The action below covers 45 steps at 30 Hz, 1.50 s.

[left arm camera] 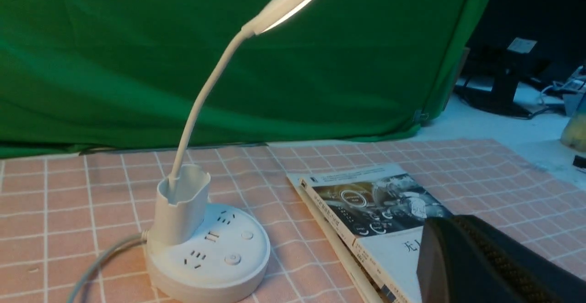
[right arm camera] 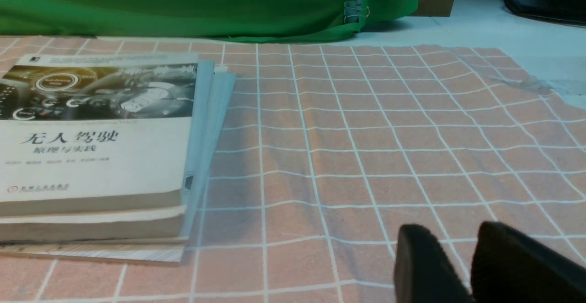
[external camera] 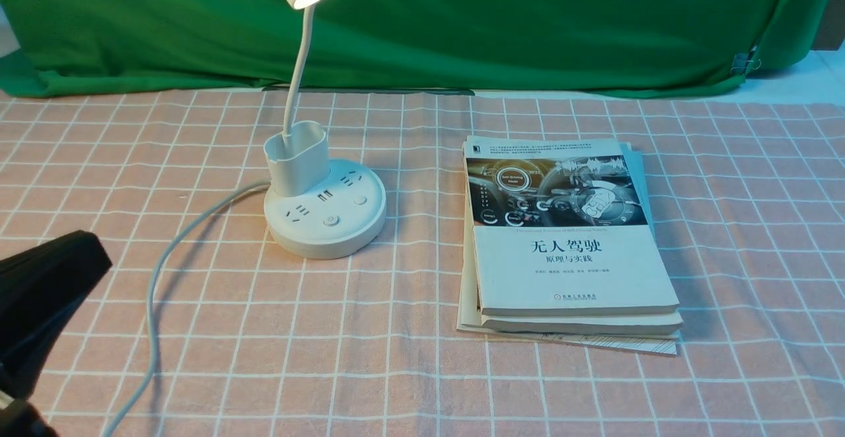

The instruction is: Turn on the table lamp on the pink coffee tablecloth with your hand.

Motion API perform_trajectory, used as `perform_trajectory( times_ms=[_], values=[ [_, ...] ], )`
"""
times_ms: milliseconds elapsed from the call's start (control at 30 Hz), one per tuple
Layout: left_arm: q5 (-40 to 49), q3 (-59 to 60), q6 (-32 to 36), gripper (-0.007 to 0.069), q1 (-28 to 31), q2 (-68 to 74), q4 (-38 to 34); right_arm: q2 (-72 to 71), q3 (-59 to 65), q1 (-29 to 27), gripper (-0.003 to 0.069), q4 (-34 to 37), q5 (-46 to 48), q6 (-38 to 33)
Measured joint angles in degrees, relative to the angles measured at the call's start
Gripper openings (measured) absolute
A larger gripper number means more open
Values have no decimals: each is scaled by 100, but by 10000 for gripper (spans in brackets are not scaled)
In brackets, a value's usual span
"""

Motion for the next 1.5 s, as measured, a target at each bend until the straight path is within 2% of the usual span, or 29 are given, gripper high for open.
perform_trajectory(
  times_ms=[100, 167, 200, 233, 300, 367, 400, 433, 567, 767, 833, 1133, 1500],
  values=[
    [30, 1, 19, 0, 0, -133, 47, 0, 0, 0, 237, 0, 0, 0],
    [30, 1, 126, 0, 0, -142, 342, 0, 0, 0, 237, 0, 0, 0],
    [20, 25, 180, 0, 0, -160, 761, 0, 0, 0, 237, 0, 0, -5],
    [23, 25, 187, 0, 0, -165, 833, 0, 0, 0, 237, 0, 0, -5],
    [-28, 273, 214, 0, 80, -360, 1871, 0, 0, 0, 237, 0, 0, -5],
    [-41, 397, 170, 0, 187, -470, 2101, 0, 0, 0, 237, 0, 0, -5],
    [-58, 639, -92, 0, 523, -703, 2272, 0, 0, 0, 237, 0, 0, -5],
    [-58, 669, -92, 0, 523, -730, 2276, 0, 0, 0, 237, 0, 0, -5],
    [-313, 1375, -527, 1, 1533, -1386, 2196, 0, 0, 0, 237, 0, 0, 0],
    [-1054, 2221, -620, 1, 2318, -1845, 2062, 0, 0, 0, 239, 0, -5, 1],
    [-1056, 2270, -649, 1, 2381, -1845, 2012, 0, 0, 0, 239, 0, 0, 1],
    [334, 2287, -658, 1, 2402, -1867, 1710, 0, 0, 0, 239, 0, 0, 1],
    [383, 2287, -460, 1, 2397, -1874, 1481, 0, 0, 0, 239, 0, -5, 1]
  ],
)
